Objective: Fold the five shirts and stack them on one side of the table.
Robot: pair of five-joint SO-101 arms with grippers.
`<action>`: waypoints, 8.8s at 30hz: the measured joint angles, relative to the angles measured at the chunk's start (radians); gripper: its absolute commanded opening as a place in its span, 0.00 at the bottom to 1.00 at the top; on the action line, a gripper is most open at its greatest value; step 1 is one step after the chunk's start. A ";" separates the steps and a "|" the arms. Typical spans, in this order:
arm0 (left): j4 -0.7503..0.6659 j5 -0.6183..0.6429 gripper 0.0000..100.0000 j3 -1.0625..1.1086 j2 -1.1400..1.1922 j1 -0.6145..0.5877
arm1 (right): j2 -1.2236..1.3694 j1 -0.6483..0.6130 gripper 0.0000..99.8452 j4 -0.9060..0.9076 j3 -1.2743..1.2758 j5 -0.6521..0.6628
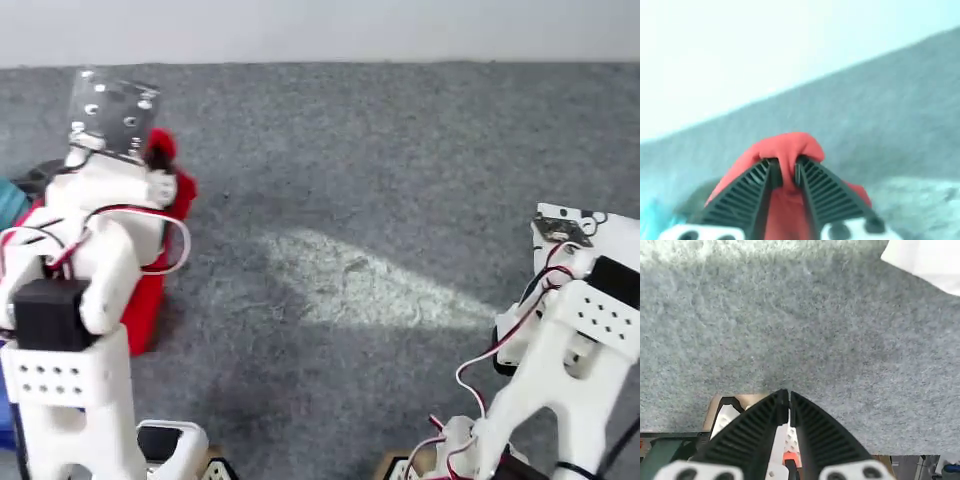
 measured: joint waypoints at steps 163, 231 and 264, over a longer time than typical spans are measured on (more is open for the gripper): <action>0.361 -0.261 0.12 0.568 -0.040 -0.221 | 0.361 -0.519 0.01 0.000 -0.462 0.259; 0.227 -0.256 0.19 0.250 0.873 0.190 | 0.359 -0.310 0.01 -0.298 -0.390 0.155; 0.262 -0.173 0.01 0.245 0.571 0.192 | 0.350 -0.310 0.01 -0.256 -0.450 0.155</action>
